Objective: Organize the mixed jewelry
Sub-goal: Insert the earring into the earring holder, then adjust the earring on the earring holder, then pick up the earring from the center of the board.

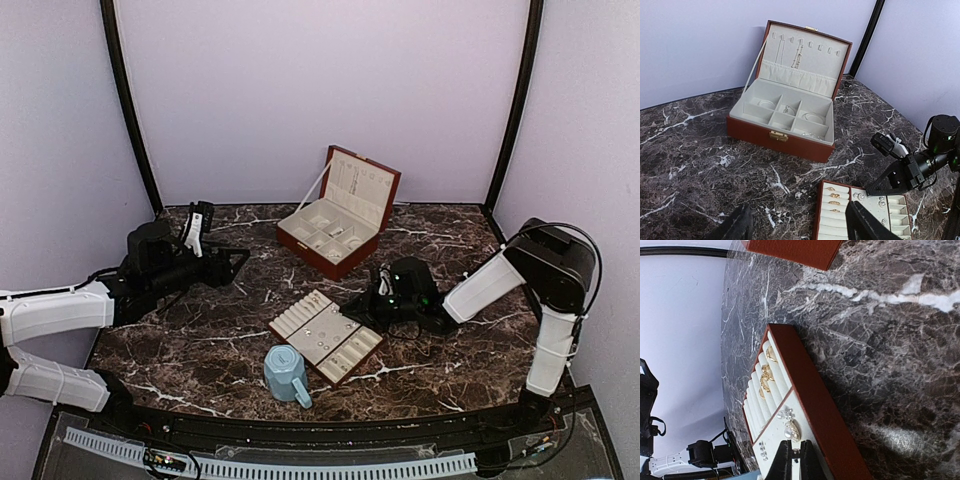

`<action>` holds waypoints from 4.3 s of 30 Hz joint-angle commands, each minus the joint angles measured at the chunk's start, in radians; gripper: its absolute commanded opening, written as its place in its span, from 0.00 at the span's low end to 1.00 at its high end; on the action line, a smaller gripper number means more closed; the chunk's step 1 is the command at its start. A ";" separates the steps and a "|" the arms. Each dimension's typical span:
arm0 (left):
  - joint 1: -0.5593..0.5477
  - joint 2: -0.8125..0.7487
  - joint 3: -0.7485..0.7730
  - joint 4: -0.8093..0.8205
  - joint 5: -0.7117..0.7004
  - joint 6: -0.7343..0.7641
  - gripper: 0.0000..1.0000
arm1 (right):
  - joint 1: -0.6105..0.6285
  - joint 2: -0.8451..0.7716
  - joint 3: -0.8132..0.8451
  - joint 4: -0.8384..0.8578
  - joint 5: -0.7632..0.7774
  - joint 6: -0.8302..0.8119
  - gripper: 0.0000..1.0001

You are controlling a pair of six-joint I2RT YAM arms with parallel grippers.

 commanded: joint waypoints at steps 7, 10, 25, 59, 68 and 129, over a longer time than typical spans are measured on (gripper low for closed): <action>0.005 -0.030 -0.019 -0.011 -0.007 -0.001 0.66 | 0.003 -0.008 0.002 -0.019 0.022 -0.006 0.00; 0.005 -0.034 -0.018 -0.014 -0.007 0.000 0.66 | 0.003 -0.011 0.002 -0.026 0.024 -0.007 0.00; 0.005 -0.050 -0.017 -0.019 -0.009 -0.004 0.66 | 0.012 -0.072 0.018 -0.128 0.071 -0.056 0.11; 0.006 -0.075 -0.016 -0.046 -0.027 -0.021 0.67 | 0.068 -0.071 0.211 -0.477 0.162 -0.324 0.04; 0.005 -0.070 -0.018 -0.047 -0.028 -0.020 0.67 | 0.068 -0.059 0.207 -0.523 0.177 -0.313 0.03; 0.555 0.020 0.255 -0.454 0.071 0.149 0.95 | -0.265 -0.570 -0.094 -0.807 0.314 -0.495 0.71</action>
